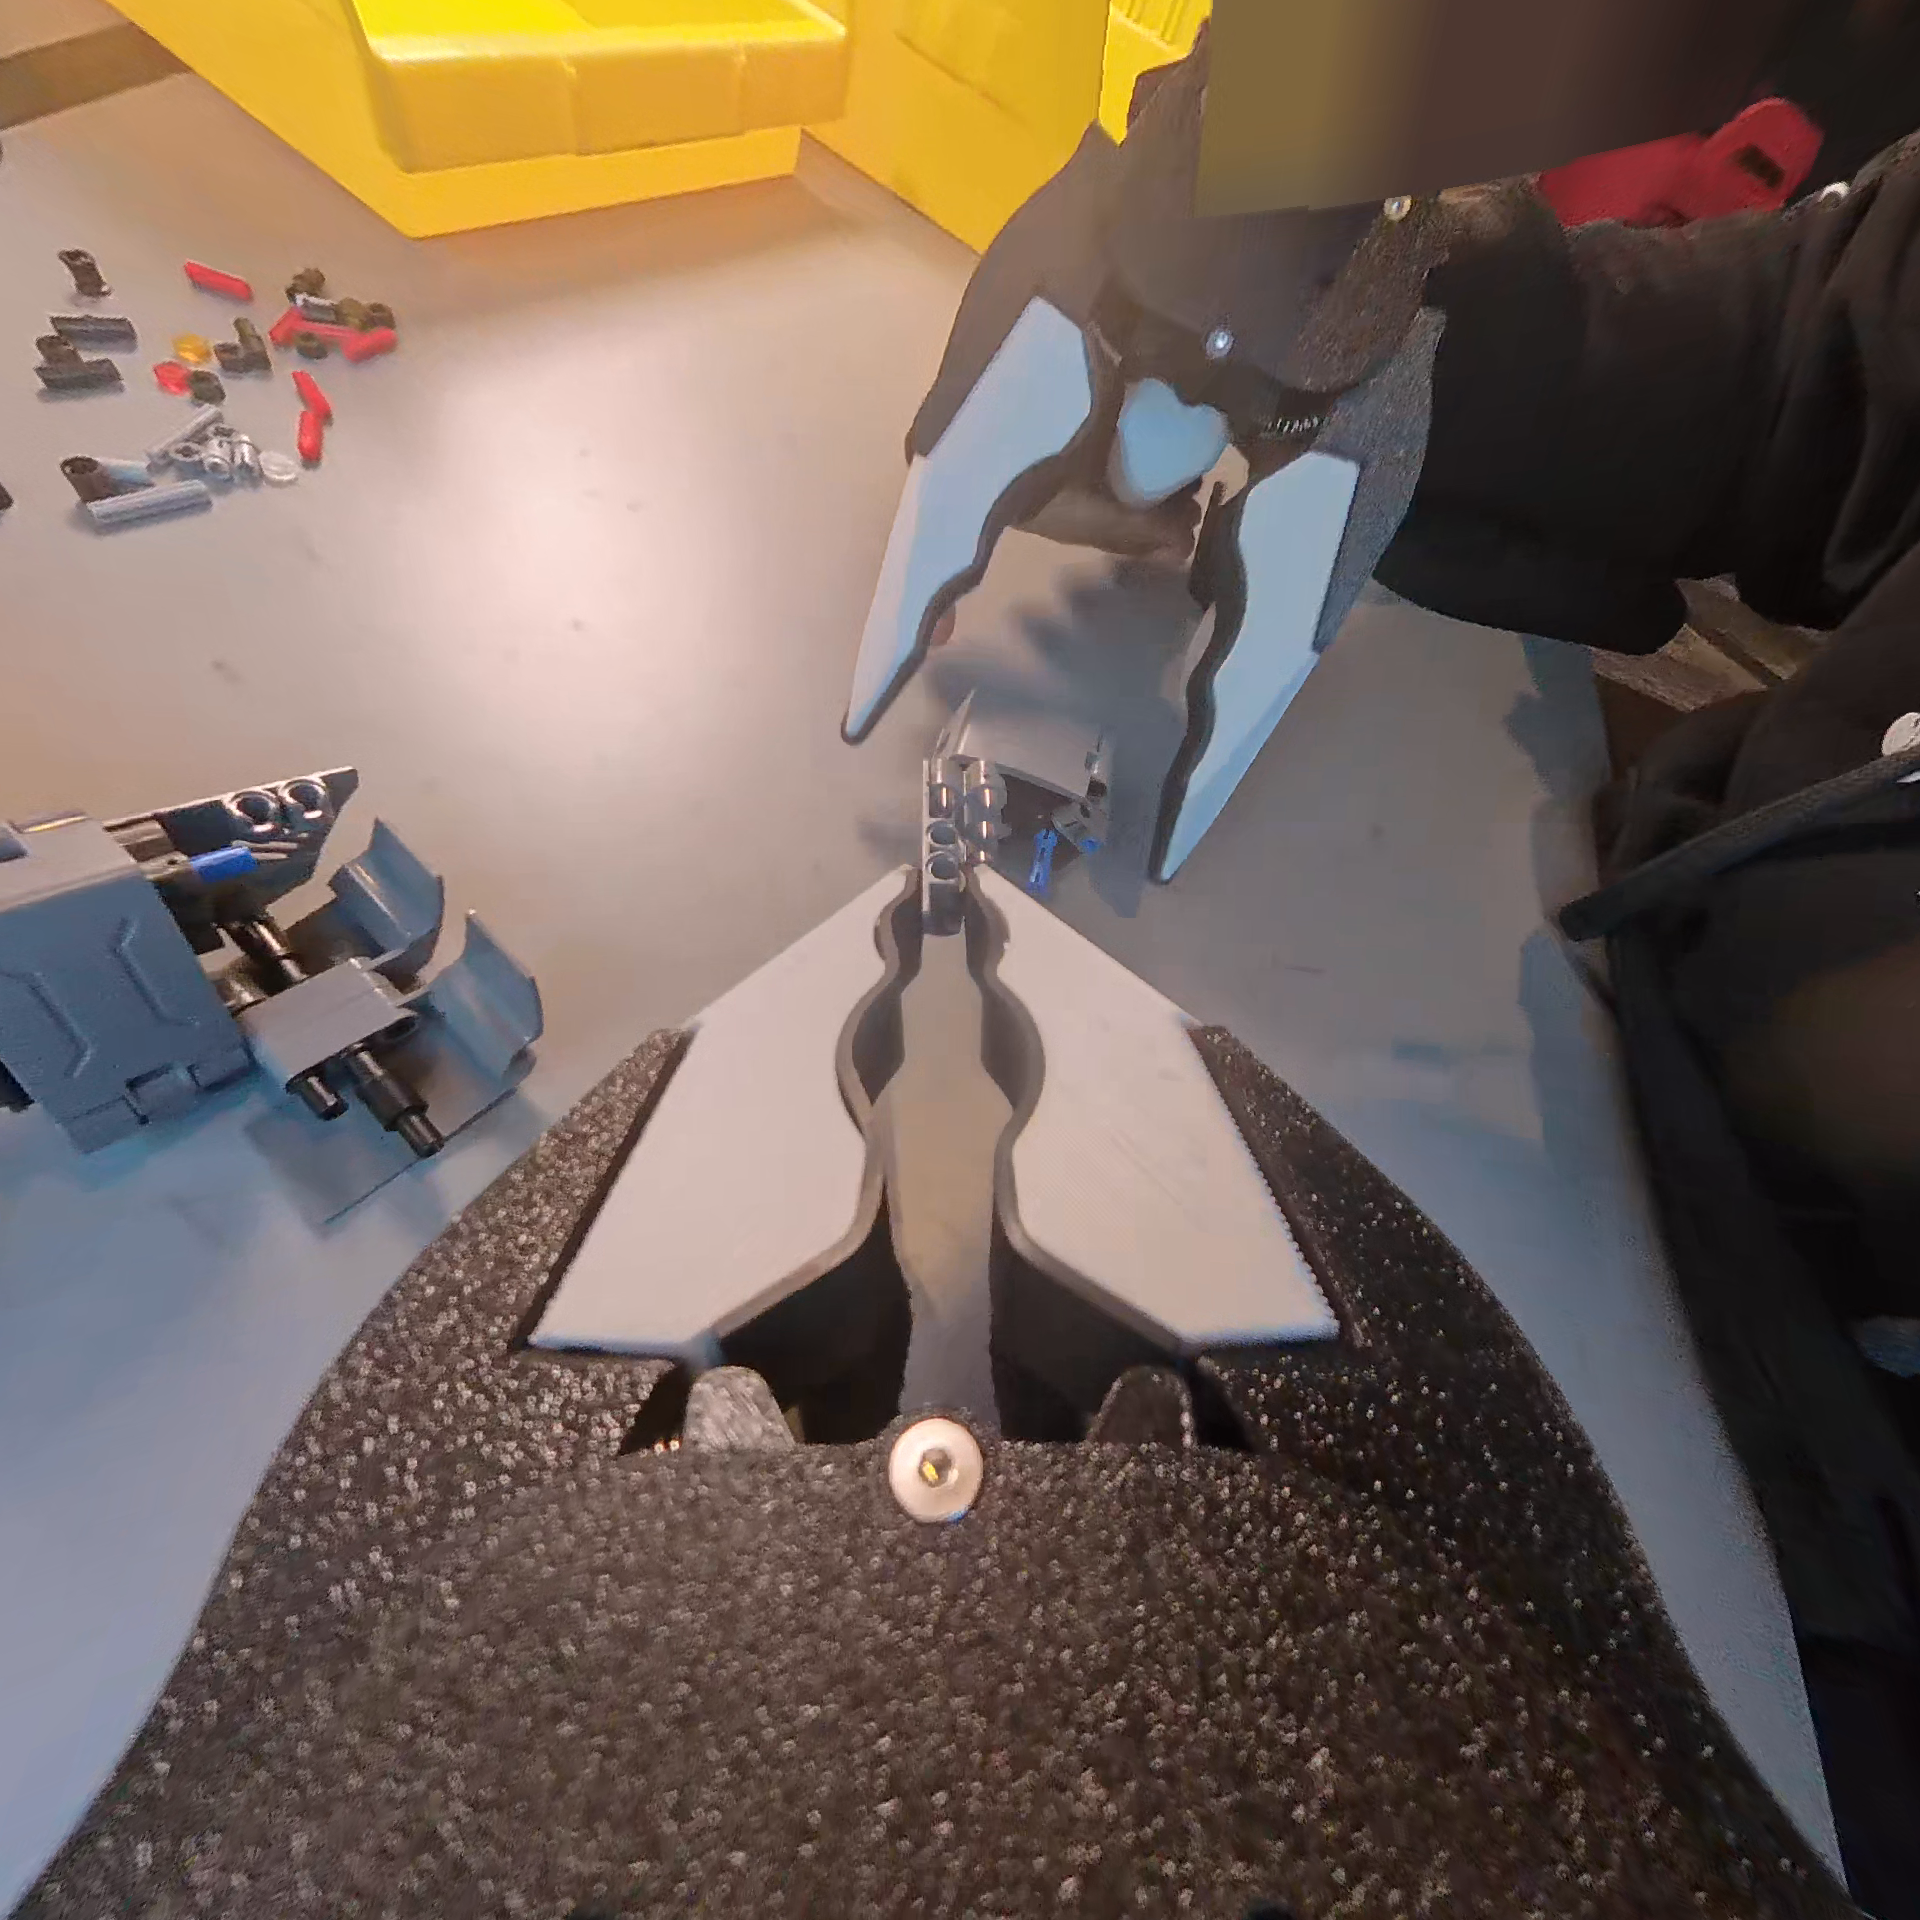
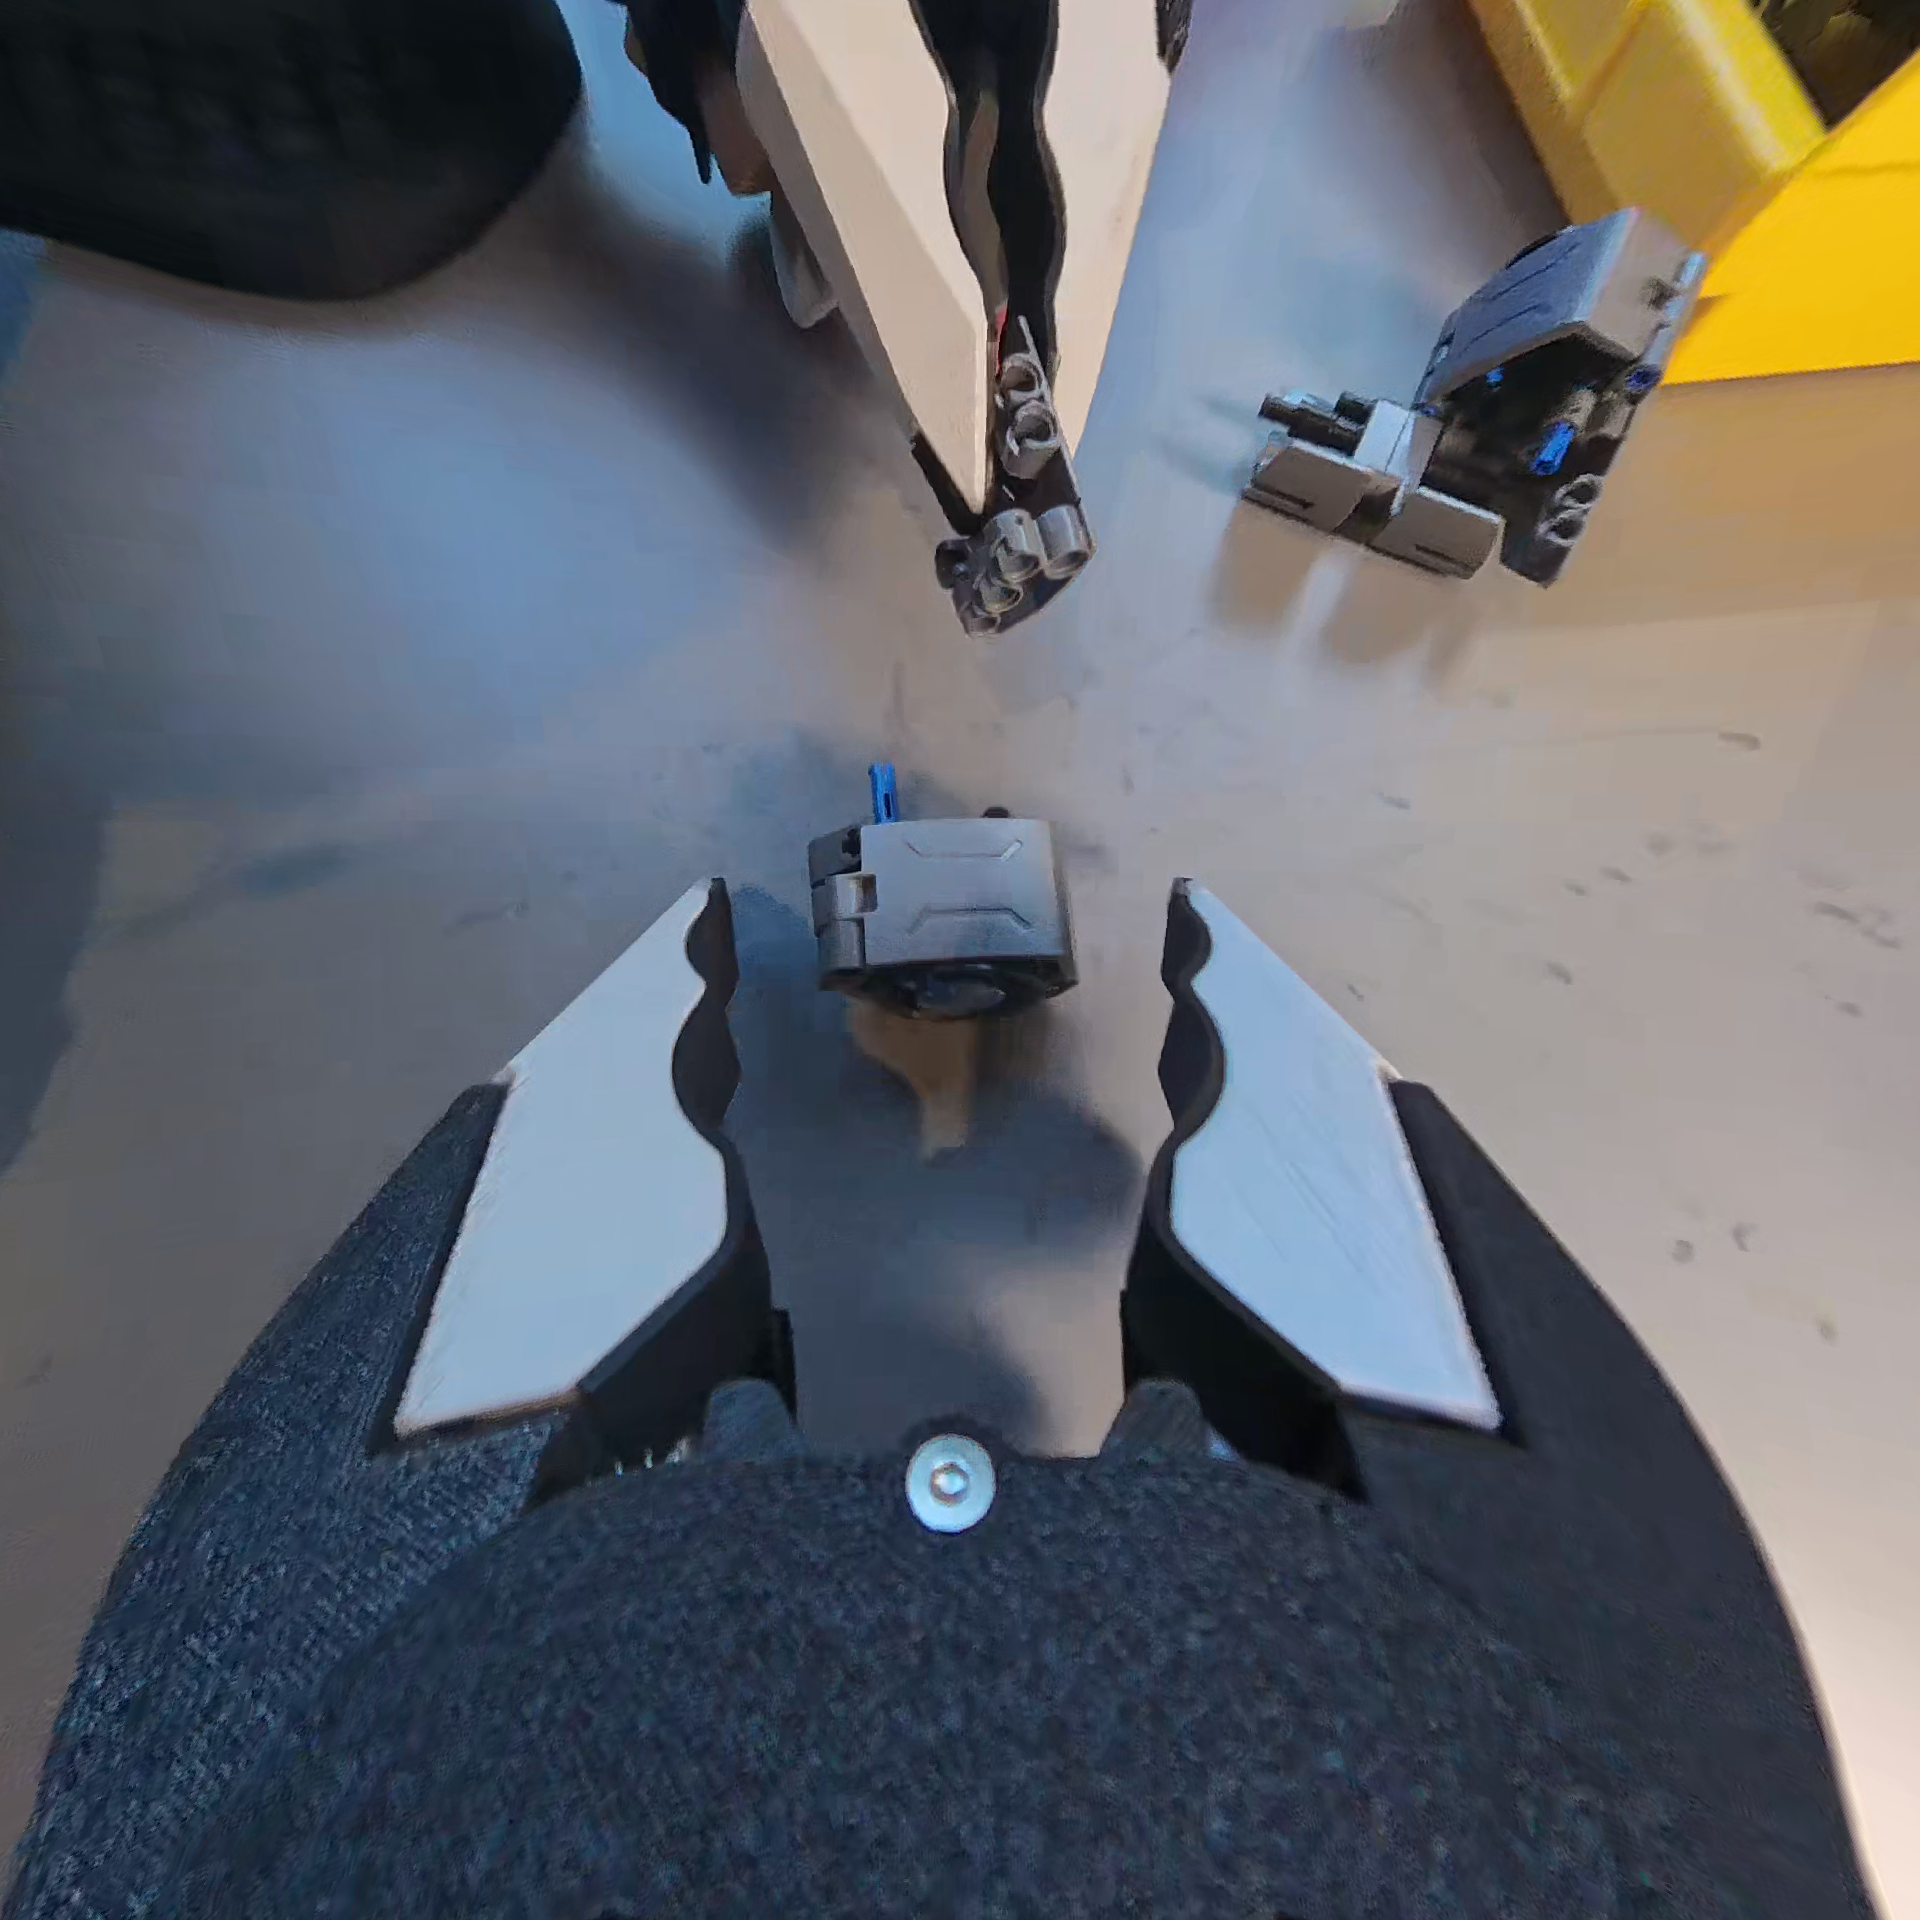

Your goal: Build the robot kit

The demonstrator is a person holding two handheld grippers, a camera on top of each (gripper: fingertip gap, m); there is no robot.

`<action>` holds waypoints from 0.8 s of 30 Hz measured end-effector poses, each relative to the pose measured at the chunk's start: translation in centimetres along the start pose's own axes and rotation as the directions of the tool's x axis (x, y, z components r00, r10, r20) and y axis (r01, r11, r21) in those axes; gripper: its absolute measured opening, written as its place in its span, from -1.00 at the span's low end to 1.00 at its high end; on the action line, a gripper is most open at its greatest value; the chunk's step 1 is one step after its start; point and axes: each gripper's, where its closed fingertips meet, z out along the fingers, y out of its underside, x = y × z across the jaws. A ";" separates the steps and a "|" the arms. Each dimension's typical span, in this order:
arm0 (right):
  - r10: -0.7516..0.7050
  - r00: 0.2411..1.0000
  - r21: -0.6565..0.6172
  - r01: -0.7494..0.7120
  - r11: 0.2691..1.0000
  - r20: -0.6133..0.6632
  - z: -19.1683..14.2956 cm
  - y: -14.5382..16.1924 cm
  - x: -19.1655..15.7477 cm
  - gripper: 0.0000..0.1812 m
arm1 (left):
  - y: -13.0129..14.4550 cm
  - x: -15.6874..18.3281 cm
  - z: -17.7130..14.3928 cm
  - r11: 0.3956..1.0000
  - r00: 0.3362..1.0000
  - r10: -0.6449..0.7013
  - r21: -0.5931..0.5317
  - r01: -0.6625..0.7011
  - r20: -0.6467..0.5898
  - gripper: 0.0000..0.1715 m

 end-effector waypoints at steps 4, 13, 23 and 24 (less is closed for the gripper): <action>-0.033 0.999 -0.032 0.033 0.999 0.011 0.4 0.3 -0.2 -0.47 | -0.1 0.2 -0.1 1.000 1.000 0.009 0.003 -0.009 -0.001 -0.92; -0.185 0.973 0.441 0.227 0.869 -0.137 -6.9 -6.2 0.5 -0.45 | -4.4 3.1 -1.5 0.969 0.983 -0.057 0.227 0.097 -0.177 -0.92; -0.283 0.930 0.282 0.345 0.895 -0.236 -5.5 -4.7 1.1 -0.45 | -3.2 3.3 0.6 0.974 0.972 -0.141 0.149 0.170 -0.189 -0.93; -0.301 0.920 0.258 0.363 0.895 -0.249 -5.3 -4.6 1.1 -0.45 | -3.1 3.2 0.8 0.974 0.972 -0.148 0.143 0.176 -0.184 -0.93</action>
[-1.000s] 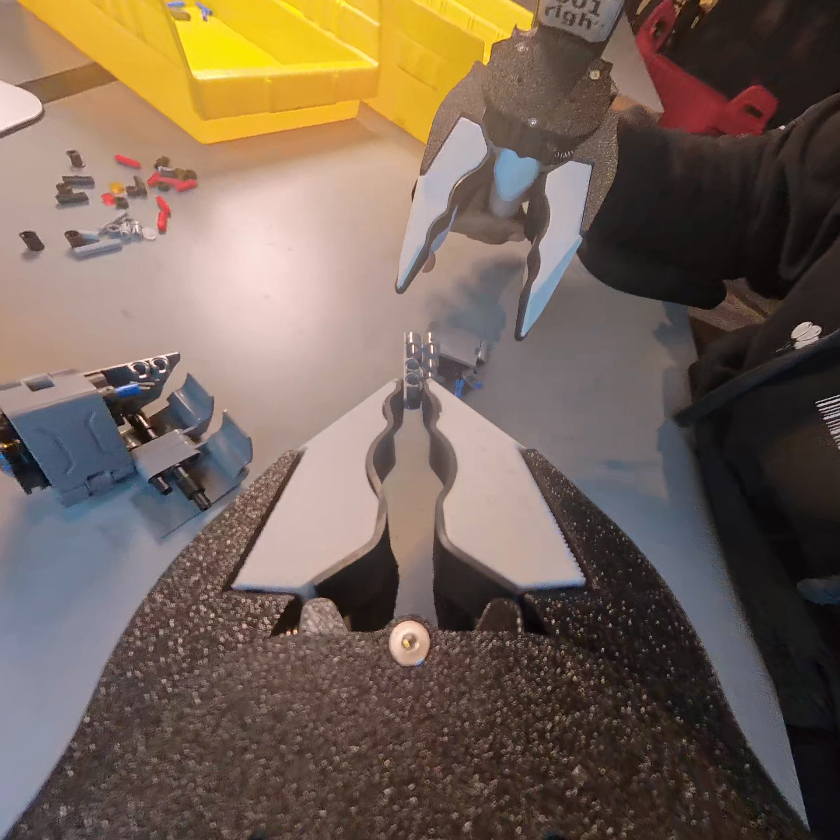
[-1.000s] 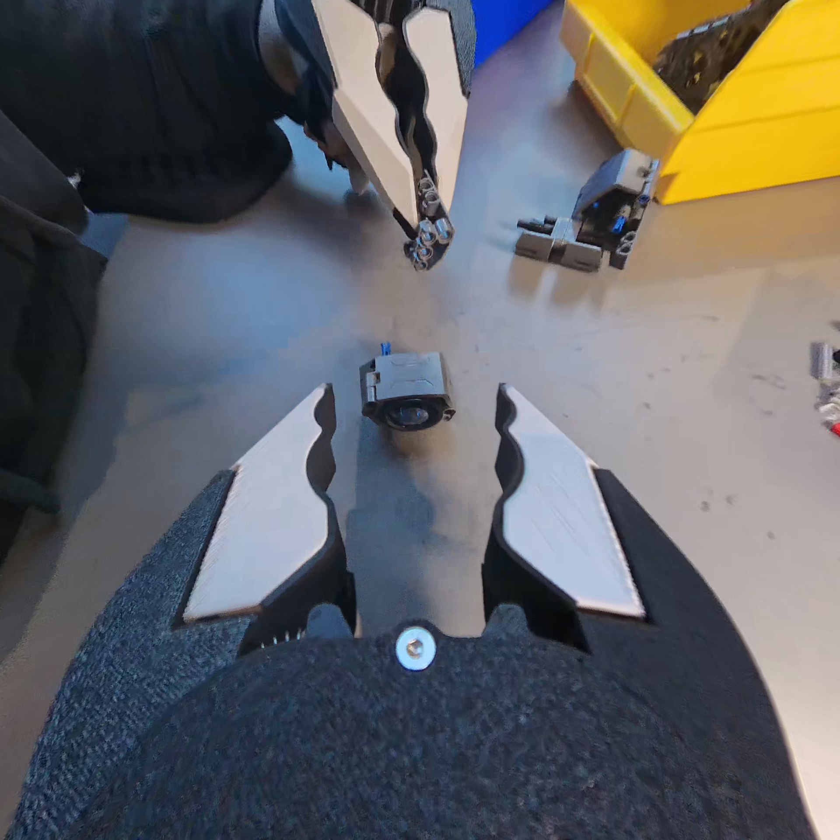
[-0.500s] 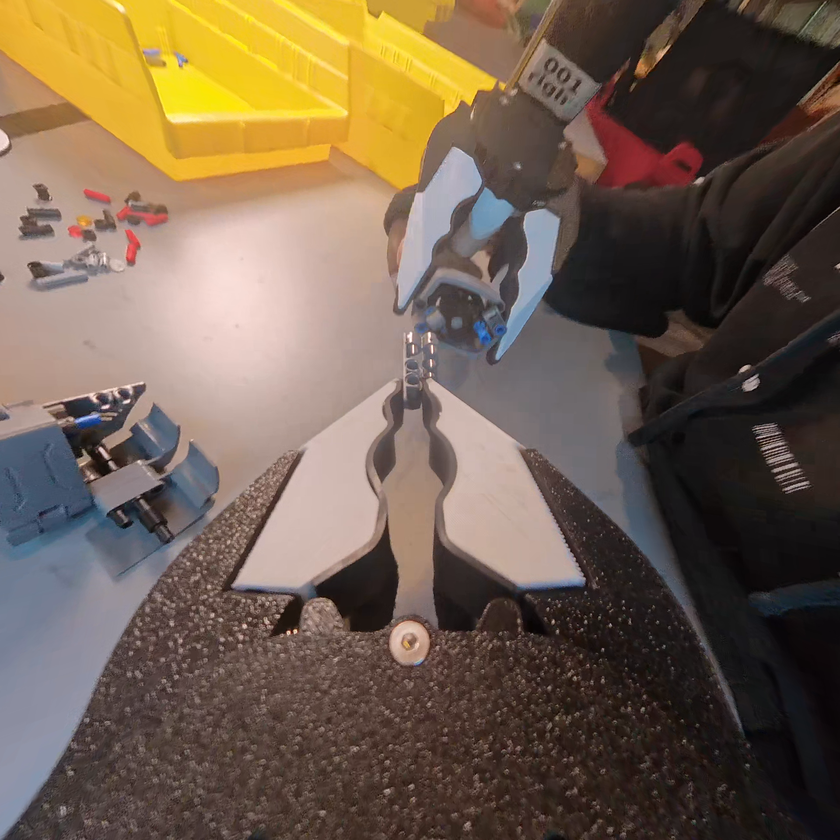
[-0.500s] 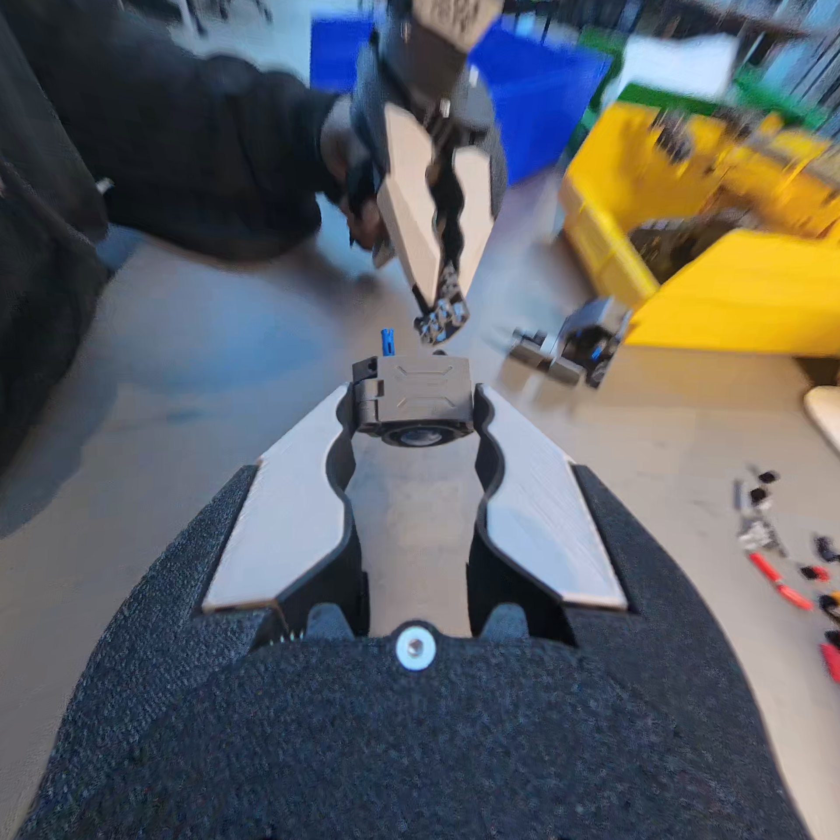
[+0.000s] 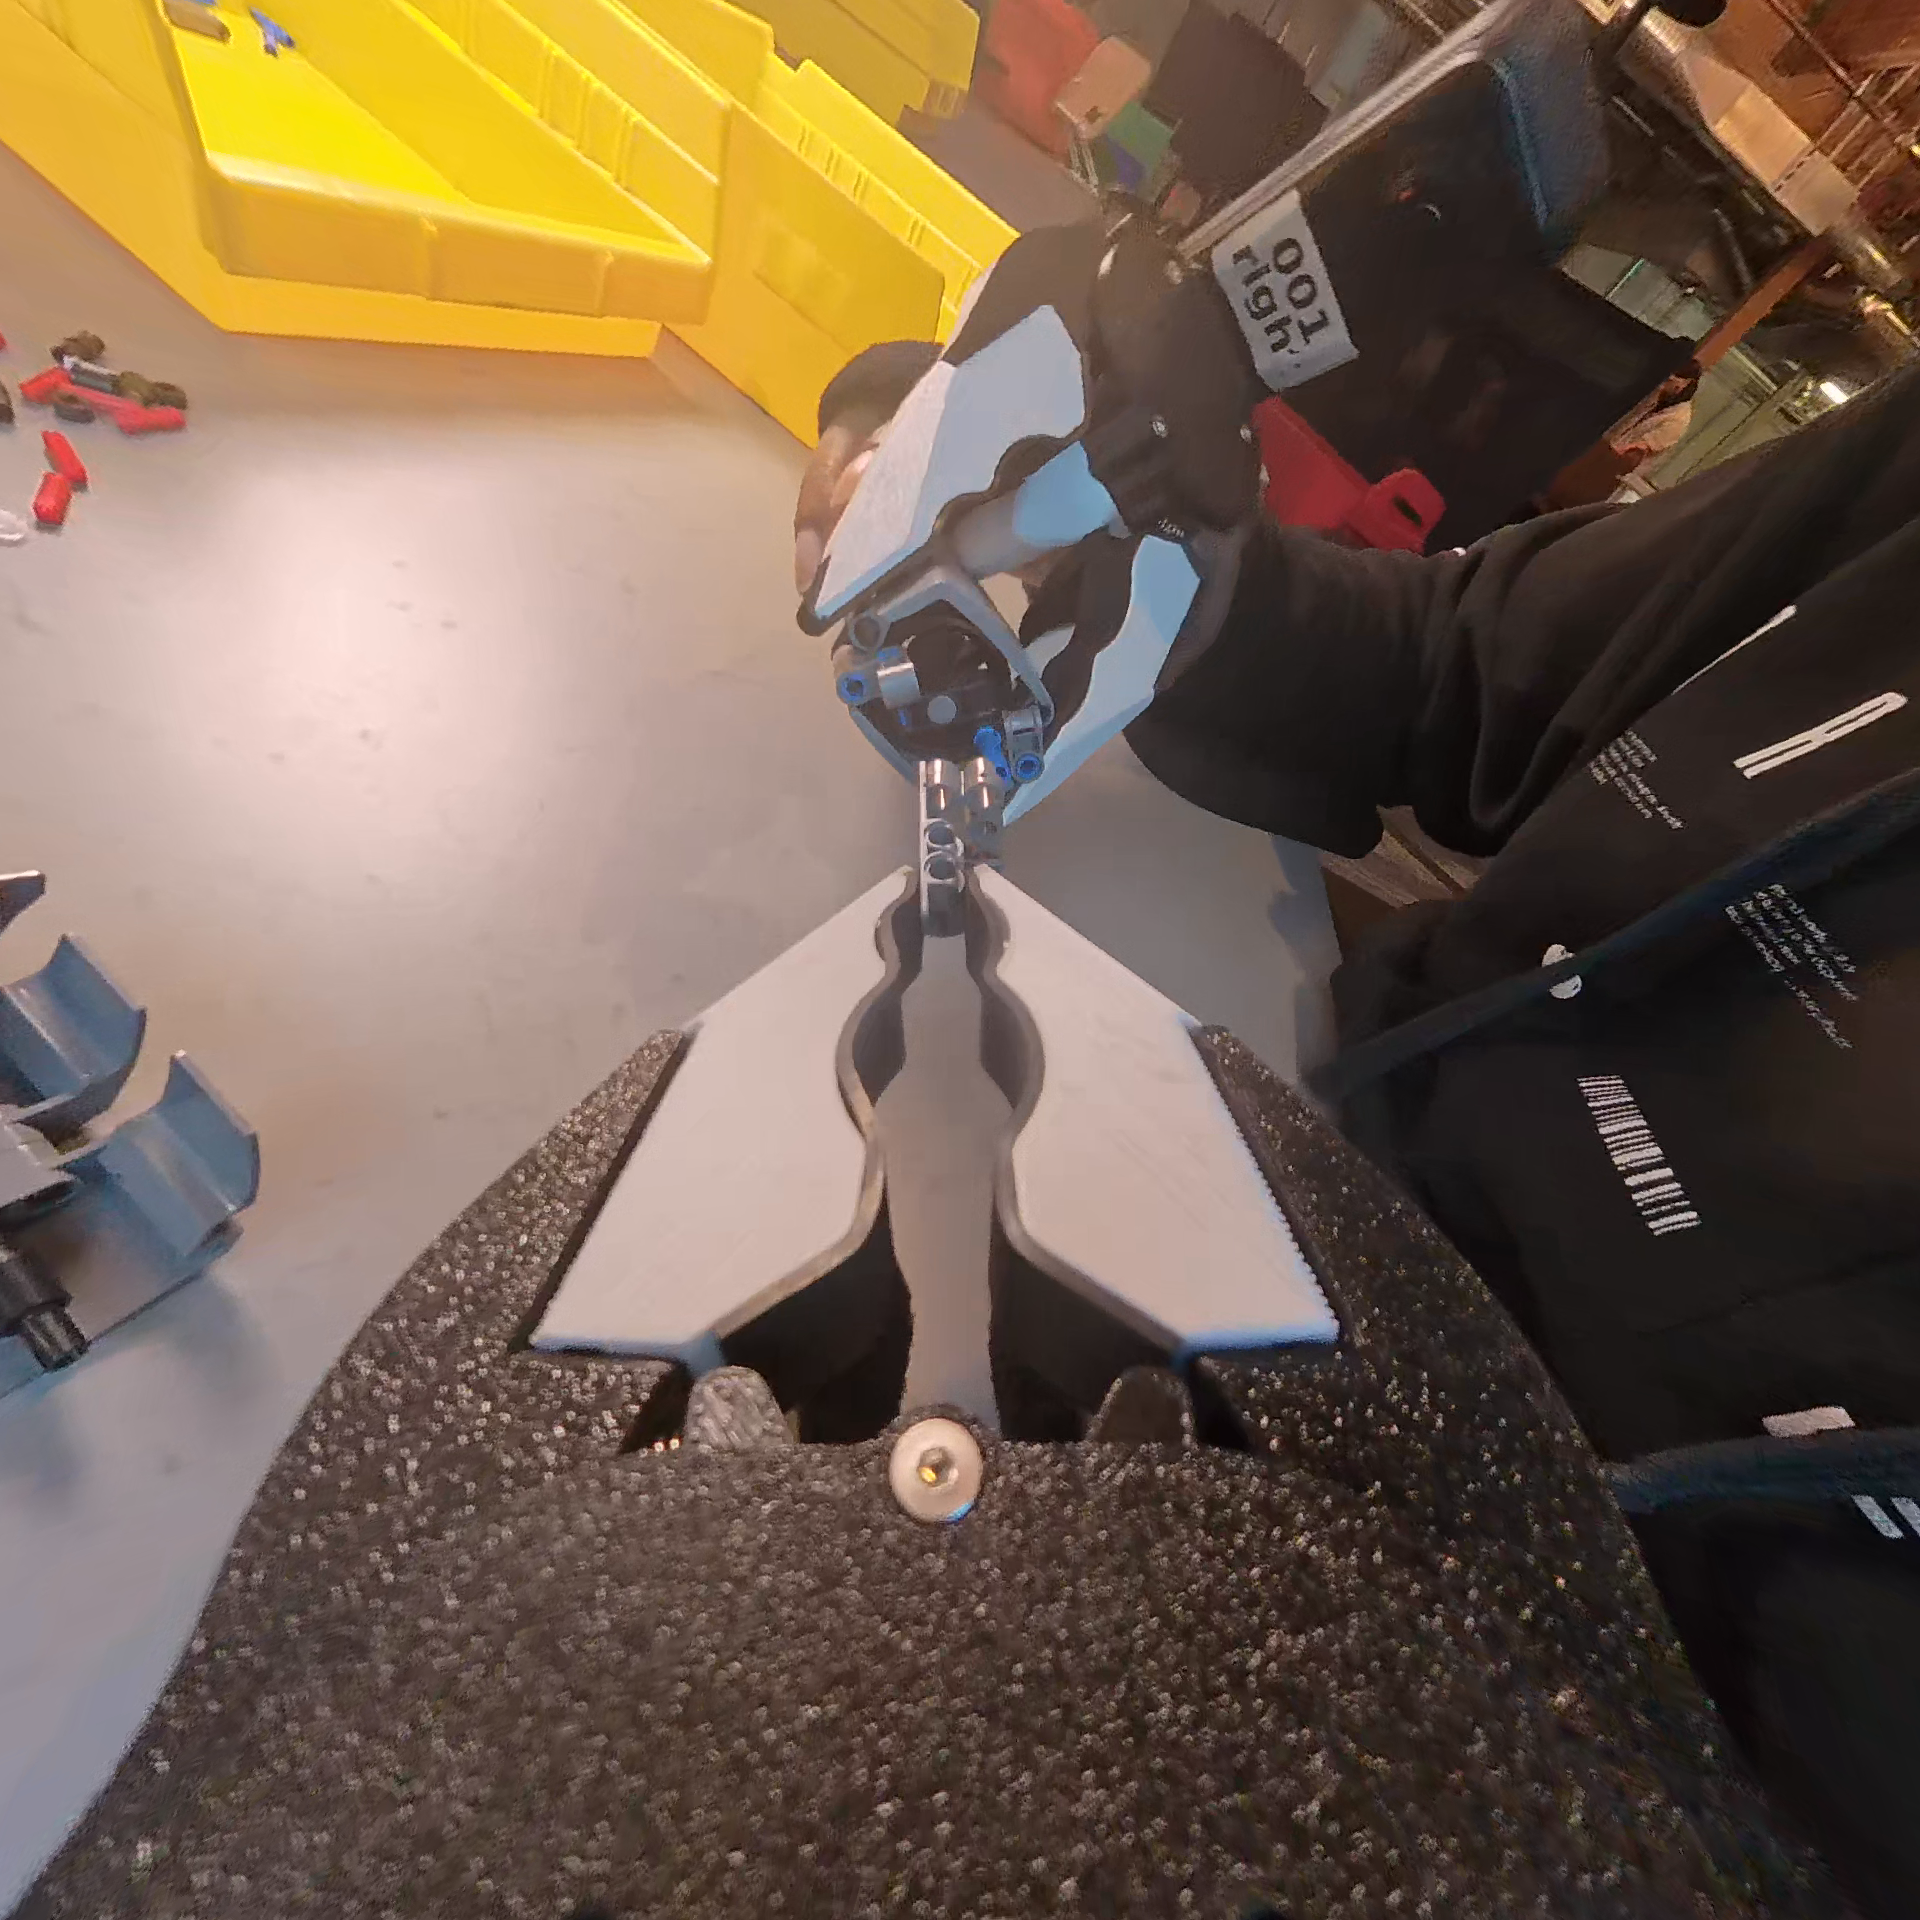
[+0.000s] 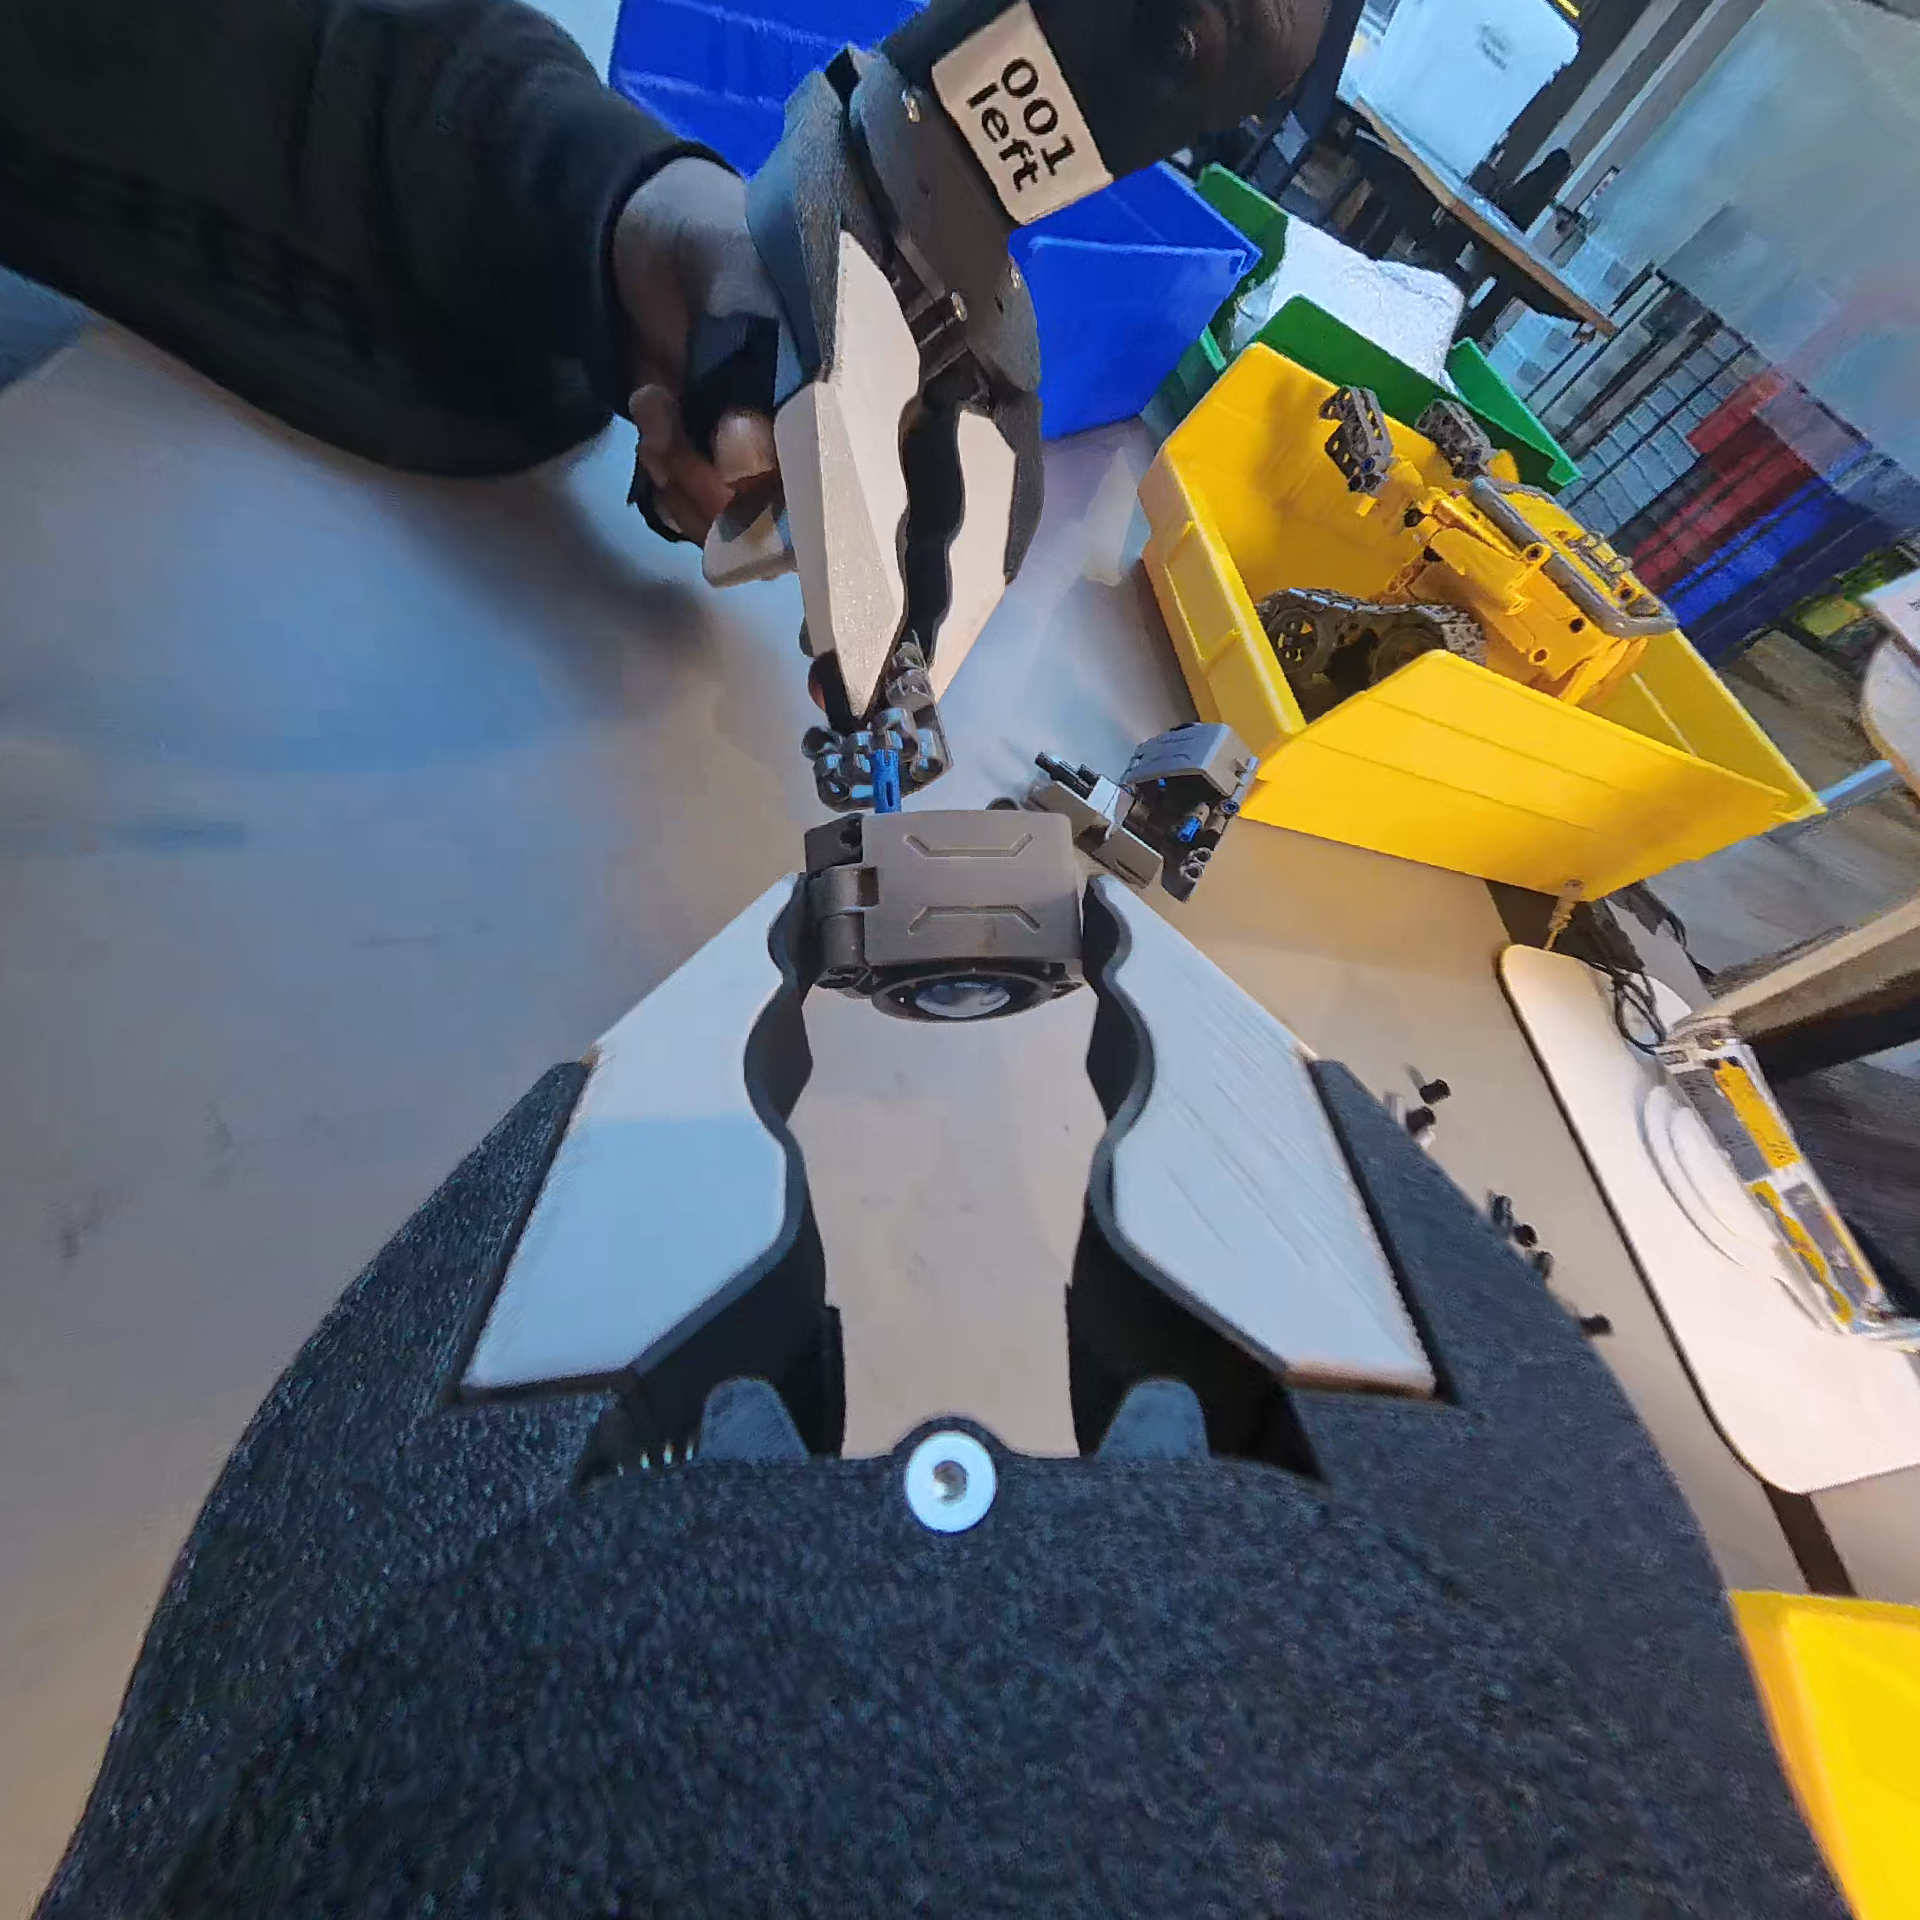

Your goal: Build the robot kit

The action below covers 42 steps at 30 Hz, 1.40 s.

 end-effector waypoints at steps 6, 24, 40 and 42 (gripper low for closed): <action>-0.097 0.995 -0.079 0.094 0.992 -0.034 0.3 0.7 -0.1 -0.45 | 0.7 -0.6 0.3 1.000 1.000 -0.005 -0.027 0.006 0.018 -0.93; -0.130 0.991 -0.115 0.124 0.986 -0.039 0.1 1.5 -0.7 -0.46 | 1.1 -0.7 0.8 0.996 0.995 0.080 -0.052 -0.077 0.054 -0.93; 0.070 0.995 -0.072 -0.065 0.995 0.077 0.2 2.2 -1.5 -0.46 | 1.4 -0.8 1.2 0.963 0.957 0.260 -0.111 -0.247 0.126 -0.93; 0.087 0.991 -0.092 -0.078 0.993 0.097 0.3 2.5 -1.7 -0.46 | 1.7 -0.9 1.4 0.950 0.944 0.299 -0.134 -0.282 0.140 -0.93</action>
